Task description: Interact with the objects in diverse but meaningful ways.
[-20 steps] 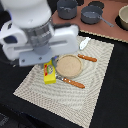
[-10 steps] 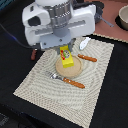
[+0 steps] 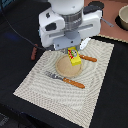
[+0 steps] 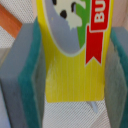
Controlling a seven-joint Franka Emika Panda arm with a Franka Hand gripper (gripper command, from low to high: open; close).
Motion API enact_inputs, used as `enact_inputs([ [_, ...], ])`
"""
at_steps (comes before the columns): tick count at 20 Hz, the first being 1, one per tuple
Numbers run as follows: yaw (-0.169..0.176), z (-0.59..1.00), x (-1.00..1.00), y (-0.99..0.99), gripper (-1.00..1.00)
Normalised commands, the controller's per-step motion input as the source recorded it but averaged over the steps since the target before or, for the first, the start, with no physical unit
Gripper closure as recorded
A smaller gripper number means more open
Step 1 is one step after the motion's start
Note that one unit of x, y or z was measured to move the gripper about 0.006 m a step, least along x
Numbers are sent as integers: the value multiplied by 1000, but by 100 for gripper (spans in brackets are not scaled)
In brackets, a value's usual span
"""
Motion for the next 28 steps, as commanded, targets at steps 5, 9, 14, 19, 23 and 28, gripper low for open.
enact_inputs([
  [5,0,-263,163,7,100],
  [9,0,-125,243,101,-100],
  [14,0,-61,216,154,-100],
  [19,-2,431,266,324,-100],
  [23,-13,951,418,667,-100],
  [28,-1,638,395,827,-100],
])
